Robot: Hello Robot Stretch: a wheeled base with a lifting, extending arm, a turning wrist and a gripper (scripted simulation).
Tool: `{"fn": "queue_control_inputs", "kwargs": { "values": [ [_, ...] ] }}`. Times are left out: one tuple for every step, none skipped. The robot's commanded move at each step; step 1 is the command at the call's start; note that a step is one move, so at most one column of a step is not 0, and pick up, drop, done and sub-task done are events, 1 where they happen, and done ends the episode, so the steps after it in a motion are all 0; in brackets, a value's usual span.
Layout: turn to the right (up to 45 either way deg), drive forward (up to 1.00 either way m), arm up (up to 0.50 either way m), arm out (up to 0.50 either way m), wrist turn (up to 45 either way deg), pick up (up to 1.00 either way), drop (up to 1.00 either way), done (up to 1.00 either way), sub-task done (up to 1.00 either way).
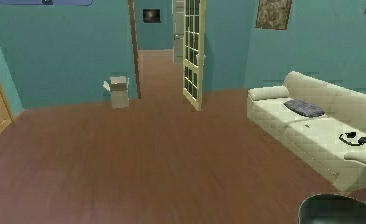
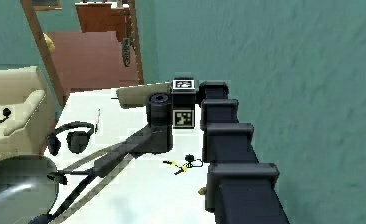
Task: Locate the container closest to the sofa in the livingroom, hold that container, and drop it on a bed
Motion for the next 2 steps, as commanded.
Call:
{"fn": "queue_control_inputs", "kwargs": {
  "values": [
    [0.0,0.00,0.00,0.00,-24.0,0.00,0.00,0.00,0.00],
    [0.0,0.00,0.00,-0.16,0.0,0.00,0.00,0.00,0.00]
  ]
}}
